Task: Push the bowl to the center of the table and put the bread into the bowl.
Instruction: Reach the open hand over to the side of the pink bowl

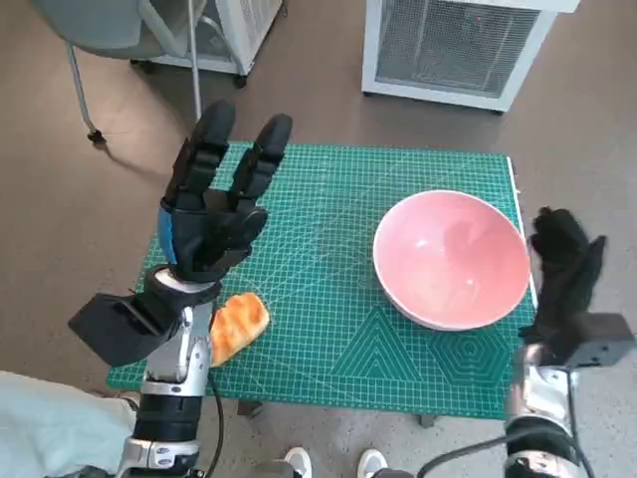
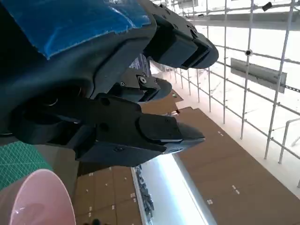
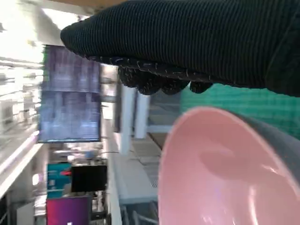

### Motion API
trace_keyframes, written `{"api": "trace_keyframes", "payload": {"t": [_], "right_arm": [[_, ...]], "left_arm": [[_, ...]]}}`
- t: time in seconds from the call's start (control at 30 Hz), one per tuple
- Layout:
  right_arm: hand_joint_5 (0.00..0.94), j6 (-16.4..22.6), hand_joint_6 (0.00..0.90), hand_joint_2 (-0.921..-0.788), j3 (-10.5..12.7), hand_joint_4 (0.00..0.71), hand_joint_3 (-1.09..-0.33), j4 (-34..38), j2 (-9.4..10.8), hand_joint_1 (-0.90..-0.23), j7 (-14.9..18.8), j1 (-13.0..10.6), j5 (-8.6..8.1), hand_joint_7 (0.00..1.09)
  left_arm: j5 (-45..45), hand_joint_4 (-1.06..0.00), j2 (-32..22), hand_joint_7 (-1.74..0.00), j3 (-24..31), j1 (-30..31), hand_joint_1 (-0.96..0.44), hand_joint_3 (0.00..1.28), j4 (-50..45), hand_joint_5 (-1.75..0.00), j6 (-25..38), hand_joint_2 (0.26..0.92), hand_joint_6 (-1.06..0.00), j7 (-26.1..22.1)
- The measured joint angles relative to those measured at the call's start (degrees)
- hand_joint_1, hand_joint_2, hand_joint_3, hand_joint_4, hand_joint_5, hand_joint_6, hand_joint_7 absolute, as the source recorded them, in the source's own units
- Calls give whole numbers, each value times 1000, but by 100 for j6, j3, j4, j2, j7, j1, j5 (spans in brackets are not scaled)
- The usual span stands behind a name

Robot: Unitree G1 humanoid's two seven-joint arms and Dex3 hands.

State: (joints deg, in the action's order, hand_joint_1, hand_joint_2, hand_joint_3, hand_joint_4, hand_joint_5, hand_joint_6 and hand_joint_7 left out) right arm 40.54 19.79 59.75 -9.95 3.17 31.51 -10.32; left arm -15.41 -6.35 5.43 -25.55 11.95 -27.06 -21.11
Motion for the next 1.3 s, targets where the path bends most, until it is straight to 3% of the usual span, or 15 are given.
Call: {"api": "trace_keyframes", "payload": {"t": [0.2, 0.47, 0.97, 1.3], "right_arm": [[2, -307, 57, -921, 53, 312, -876, 250, 234, -473, 241, 280, -289, 592], [0, -582, 65, -921, 107, 301, -881, 410, 489, -474, 436, 575, -520, 578], [8, -801, 104, -921, 90, 322, -862, 698, 703, -483, 629, 1091, -546, 495], [3, -960, 119, -921, 0, 318, -810, 989, 886, -494, 637, 1384, -508, 465]], "left_arm": [[20, -508, -21, -4, -1, 85, -31, 176, -157, -4, 26, 921, -555, 4], [21, -508, -78, -4, 3, 238, -41, 171, -413, -3, 131, 921, -556, 14], [25, -517, -153, -13, 23, 604, -36, 170, -806, -5, 337, 921, -576, 177], [153, -514, -188, -12, 27, 733, -42, 171, -919, -2, 410, 921, -578, 316]]}}
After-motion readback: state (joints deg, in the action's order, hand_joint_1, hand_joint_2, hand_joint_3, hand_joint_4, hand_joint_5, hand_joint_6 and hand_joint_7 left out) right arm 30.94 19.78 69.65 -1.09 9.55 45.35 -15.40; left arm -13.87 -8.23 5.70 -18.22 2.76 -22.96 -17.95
